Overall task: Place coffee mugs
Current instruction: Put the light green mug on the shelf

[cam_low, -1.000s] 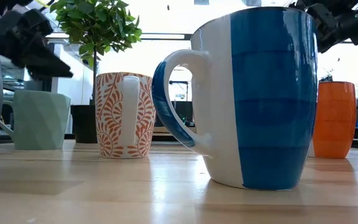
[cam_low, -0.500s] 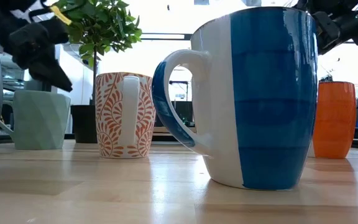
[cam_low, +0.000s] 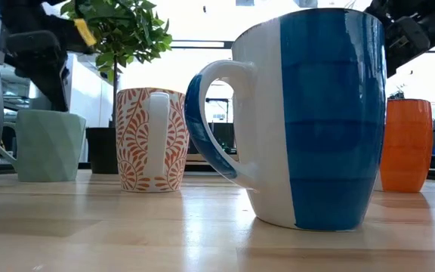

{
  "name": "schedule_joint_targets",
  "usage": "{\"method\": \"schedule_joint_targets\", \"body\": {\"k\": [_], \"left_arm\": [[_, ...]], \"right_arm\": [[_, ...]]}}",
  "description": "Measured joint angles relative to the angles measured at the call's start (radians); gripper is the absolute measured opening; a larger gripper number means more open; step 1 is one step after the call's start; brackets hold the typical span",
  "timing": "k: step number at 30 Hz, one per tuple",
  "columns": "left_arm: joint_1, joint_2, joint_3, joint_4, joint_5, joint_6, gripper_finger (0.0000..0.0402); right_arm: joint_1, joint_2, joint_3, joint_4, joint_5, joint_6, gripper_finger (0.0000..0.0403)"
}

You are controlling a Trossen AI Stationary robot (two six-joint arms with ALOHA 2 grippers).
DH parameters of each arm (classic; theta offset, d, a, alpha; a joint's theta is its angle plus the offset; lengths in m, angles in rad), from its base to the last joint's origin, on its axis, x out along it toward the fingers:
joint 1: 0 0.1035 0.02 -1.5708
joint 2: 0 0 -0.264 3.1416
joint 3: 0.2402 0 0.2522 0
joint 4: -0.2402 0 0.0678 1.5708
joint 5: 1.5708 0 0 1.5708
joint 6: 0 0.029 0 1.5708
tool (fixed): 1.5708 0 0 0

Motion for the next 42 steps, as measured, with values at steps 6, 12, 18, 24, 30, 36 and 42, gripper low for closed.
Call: {"method": "schedule_joint_targets", "body": {"k": [6,12,18,24,30,36,42], "left_arm": [[0.0,0.041,0.0,-0.003,-0.008,-0.015,0.0159],[-0.001,0.051,-0.001,0.053,0.078,-0.031,0.0159],[-0.001,0.052,0.024,0.078,0.16,-0.034,0.0159],[-0.03,0.071,0.025,0.084,0.223,-0.087,0.0159],[-0.091,0.141,0.025,0.099,0.226,-0.112,0.0159],[-0.108,0.225,0.025,0.112,0.189,-0.112,0.0159],[-0.108,0.281,0.025,0.125,0.133,-0.11,0.0159]], "right_arm": [[0.0,-0.049,0.0,-0.036,0.0,0.008,0.0066],[0.0,-0.071,0.0,-0.062,0.0,0.007,0.0066],[0.0,-0.068,0.0,-0.062,0.002,0.015,0.0066],[0.0,-0.068,0.0,-0.069,0.003,0.044,0.0066],[0.0,-0.068,0.0,-0.069,0.008,0.042,0.0066],[0.0,-0.068,0.0,-0.069,0.008,0.038,0.0066],[0.0,-0.068,0.0,-0.07,0.009,0.035,0.0066]]}}
